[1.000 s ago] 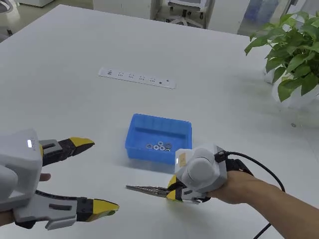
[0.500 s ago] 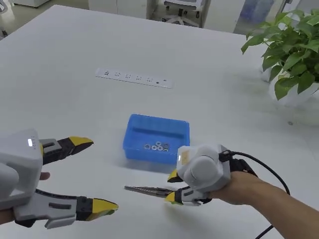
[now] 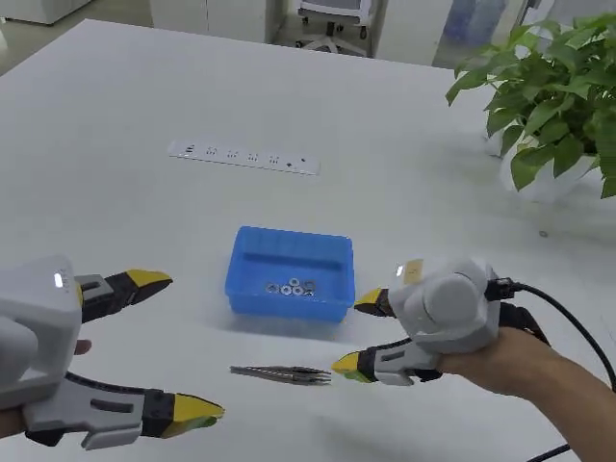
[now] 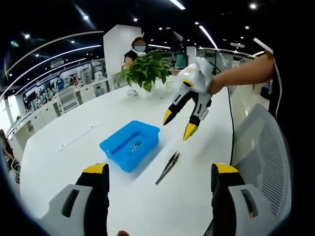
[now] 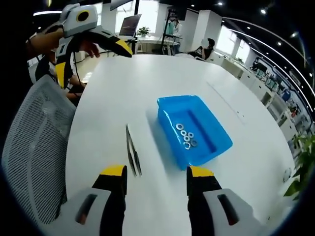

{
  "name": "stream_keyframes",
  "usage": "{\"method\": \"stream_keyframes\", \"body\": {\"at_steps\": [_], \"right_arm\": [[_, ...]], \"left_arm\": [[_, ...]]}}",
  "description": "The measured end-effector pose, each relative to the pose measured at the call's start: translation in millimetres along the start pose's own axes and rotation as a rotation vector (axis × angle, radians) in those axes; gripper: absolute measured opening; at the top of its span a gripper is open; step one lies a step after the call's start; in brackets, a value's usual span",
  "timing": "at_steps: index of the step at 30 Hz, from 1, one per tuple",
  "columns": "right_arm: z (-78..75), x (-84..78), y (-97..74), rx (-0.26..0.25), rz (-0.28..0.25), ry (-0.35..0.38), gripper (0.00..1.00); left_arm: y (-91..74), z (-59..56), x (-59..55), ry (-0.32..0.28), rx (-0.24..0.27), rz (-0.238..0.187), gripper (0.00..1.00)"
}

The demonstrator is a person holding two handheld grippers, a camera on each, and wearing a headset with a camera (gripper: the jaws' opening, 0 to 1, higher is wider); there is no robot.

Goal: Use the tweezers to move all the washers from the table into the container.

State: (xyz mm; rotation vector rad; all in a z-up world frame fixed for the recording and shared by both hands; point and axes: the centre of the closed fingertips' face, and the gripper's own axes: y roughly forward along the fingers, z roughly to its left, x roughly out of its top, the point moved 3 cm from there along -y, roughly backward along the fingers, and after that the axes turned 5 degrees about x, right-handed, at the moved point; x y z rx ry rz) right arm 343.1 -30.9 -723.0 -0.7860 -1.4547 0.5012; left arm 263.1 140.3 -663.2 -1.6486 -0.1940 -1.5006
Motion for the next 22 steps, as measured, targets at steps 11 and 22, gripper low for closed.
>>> {"method": "stream_keyframes", "body": {"at_steps": [11, 22], "right_arm": [[-4.6, -22.1, -34.1, -0.093, -0.091, 0.121, 0.67], [4.2, -36.3, -57.7, -0.140, -0.183, 0.199, 0.82]], "left_arm": [[13.5, 3.3, -3.9, -0.018, -0.018, 0.014, 0.94], [17.8, 7.4, -6.3, -0.028, -0.021, 0.016, 0.95]]}}
